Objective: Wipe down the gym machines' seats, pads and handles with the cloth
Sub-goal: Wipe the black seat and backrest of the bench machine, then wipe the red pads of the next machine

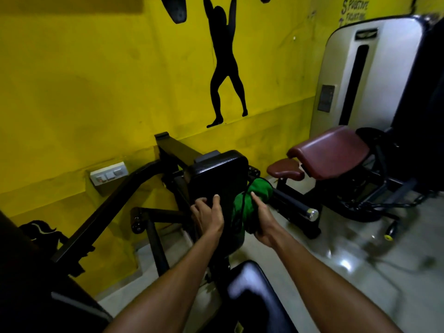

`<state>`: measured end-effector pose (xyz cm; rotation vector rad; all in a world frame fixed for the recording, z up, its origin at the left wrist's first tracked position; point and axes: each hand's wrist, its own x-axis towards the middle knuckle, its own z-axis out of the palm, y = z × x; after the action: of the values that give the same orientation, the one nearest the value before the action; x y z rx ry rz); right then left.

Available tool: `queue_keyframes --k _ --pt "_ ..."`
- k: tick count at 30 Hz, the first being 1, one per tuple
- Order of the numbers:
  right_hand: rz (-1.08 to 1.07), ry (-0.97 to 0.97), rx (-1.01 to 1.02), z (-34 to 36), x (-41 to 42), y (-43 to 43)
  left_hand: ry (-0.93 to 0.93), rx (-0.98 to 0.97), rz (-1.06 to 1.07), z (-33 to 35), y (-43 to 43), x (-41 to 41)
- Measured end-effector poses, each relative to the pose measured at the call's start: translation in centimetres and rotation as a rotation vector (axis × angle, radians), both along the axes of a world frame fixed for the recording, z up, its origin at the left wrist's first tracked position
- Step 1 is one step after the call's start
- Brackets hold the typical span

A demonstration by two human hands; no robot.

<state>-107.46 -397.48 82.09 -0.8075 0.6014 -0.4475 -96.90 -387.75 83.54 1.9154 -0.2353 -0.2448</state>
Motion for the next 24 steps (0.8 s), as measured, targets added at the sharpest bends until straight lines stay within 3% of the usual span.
queue_keyframes --k 3,6,10,12,15,17,19,22,24 --pt "-0.033 0.132 -0.065 0.3 -2.6 -0.4 -0.015 -0.023 -0.292 -0.3 -0.3 -3.8" --pt "-0.04 0.136 -0.12 0.5 -6.5 -1.9 -0.002 -0.005 -0.63 -0.9 -1.3 -7.5" --pt "-0.059 0.087 -0.146 0.8 -12.5 -4.7 -0.051 0.013 -0.762 0.3 -4.1 -9.9" --pt "-0.22 0.124 -0.144 0.3 -15.6 -6.7 -0.051 0.008 -0.799 2.2 -6.0 -11.9" --pt "-0.54 0.372 -0.223 -0.8 -20.3 -9.9 -0.134 0.02 -0.909 4.4 -9.6 -14.1" --pt "-0.575 0.635 -0.385 -1.2 -24.2 -11.6 -0.183 0.001 -0.956 5.5 -12.5 -16.0" --pt "-0.556 0.779 -0.569 -1.4 -27.7 -13.6 -0.192 0.019 -1.029 7.0 -15.6 -18.4" --pt "-0.433 0.618 -0.728 -0.7 -30.9 -16.7 -0.153 0.12 -1.207 9.5 -19.8 -21.6" --pt "-0.36 0.369 -0.622 0.2 -31.9 -18.2 -0.082 0.186 -1.321 10.6 -22.1 -22.8"
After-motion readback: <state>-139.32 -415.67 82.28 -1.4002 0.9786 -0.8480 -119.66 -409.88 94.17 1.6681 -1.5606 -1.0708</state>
